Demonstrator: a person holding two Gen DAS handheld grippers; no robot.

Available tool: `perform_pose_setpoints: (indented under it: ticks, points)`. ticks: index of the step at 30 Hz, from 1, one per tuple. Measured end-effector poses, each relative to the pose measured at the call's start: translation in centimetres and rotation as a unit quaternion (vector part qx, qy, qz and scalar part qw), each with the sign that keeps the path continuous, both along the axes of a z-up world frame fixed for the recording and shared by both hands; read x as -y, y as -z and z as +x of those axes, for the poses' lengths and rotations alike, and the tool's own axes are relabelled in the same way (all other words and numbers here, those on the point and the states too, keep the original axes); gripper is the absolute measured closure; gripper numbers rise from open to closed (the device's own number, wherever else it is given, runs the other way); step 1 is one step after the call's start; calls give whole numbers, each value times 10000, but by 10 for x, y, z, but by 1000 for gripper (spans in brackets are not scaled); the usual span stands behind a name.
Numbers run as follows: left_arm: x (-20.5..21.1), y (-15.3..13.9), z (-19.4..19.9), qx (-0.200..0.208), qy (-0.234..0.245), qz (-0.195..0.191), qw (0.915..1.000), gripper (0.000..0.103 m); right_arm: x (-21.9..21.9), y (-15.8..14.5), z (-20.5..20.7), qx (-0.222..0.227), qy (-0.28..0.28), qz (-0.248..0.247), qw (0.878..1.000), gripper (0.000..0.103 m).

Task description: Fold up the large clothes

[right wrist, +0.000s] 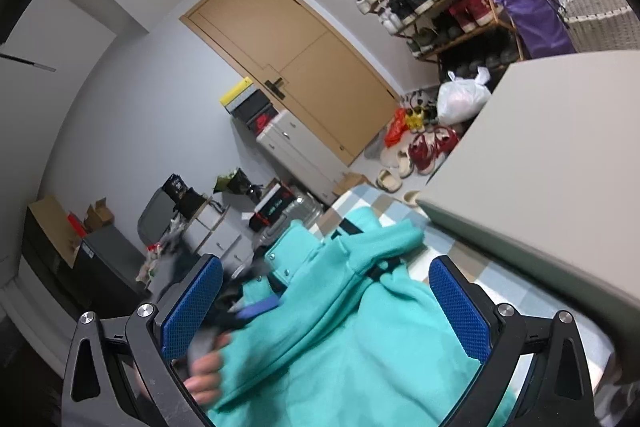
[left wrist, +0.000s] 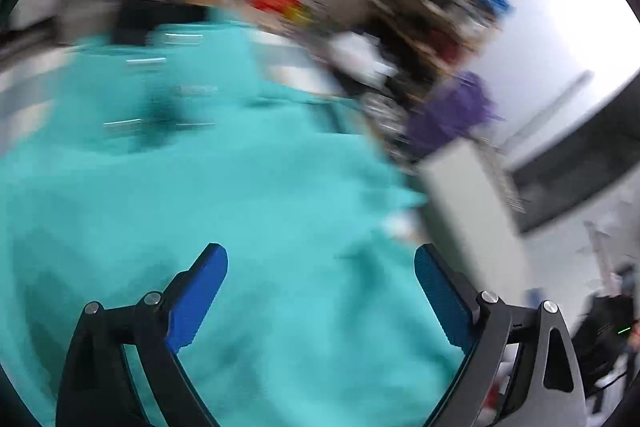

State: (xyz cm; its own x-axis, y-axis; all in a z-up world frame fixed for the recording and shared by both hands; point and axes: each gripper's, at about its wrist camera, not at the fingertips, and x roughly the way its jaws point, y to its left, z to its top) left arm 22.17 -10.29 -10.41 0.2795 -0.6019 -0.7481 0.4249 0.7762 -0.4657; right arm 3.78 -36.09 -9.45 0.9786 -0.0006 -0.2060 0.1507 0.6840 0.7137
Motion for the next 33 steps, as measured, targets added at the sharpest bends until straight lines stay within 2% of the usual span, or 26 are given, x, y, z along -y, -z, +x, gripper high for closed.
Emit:
perform_pose_setpoints:
  ticks: [2,3,4,5,6,7,12,14,16,18,19,20,21,22,23,25,28,29,30,32,33]
  points:
    - [-45,28,1,-234,-592,289,9976,11,-5,-3,1,0,-22,-141,9999,0]
    - [-54,41,8,-364,-876,394,9947,11,-5,-4,2,-6,-55,-226,9997,0]
    - [-70,53,8,-474,-1143,379,9916,11,-8,-5,3,-26,-87,-292,9995,0]
    - [-85,65,7,-581,-1274,173,9900,13,-10,-3,3,-43,-119,-338,9993,0]
    - [-92,69,4,-512,-1263,-101,9906,13,-13,-4,5,-71,-170,-385,9991,0]
    - [-93,69,1,-412,-1239,-155,9913,17,-17,-4,8,-126,-225,-447,9987,0]
    - [-81,72,-7,-177,-1088,346,9933,38,-29,-1,27,-446,-551,-851,9938,0]
    - [-93,71,-5,-255,-1065,396,9932,56,-33,-1,35,-643,-648,-971,9911,0]
    - [-104,69,-5,-376,-1105,450,9921,65,-33,-4,40,-719,-782,-1002,9893,0]
    - [-112,56,-6,-408,-1289,593,9890,64,-35,-16,51,-767,-938,-1321,9838,0]
    - [-116,47,-7,-318,-1427,727,9866,61,-38,-27,62,-825,-1029,-1672,9771,0]
    - [-108,36,-1,-174,-1472,778,9859,47,-40,-36,74,-901,-1149,-1971,9694,0]
    - [-104,25,-3,69,-1470,761,9862,37,-44,-46,96,-1051,-1343,-2393,9558,0]
    - [-105,20,-3,281,-1449,784,9859,18,-47,-50,112,-1127,-1419,-2645,9472,0]
    - [-97,14,-7,572,-1426,870,9843,15,-52,-51,138,-1307,-1588,-2966,9326,0]
    - [-94,20,-10,675,-1330,1073,9830,15,-58,-41,182,-1677,-1849,-3209,9136,0]
    - [-84,51,4,120,-1289,1375,9820,15,-62,-9,246,-2344,-2248,-3129,8925,3]
    - [-82,66,8,-42,-1328,1506,9796,15,-64,6,268,-2557,-2430,-3093,8831,10]
    - [-85,73,9,-47,-1351,1569,9783,15,-65,15,278,-2677,-2479,-3135,8767,19]
    - [-79,79,5,183,-1359,1721,9755,14,-67,41,300,-3056,-2454,-3312,8583,26]
    - [-71,82,3,278,-1302,1865,9734,12,-68,59,308,-3316,-2417,-3426,8451,26]
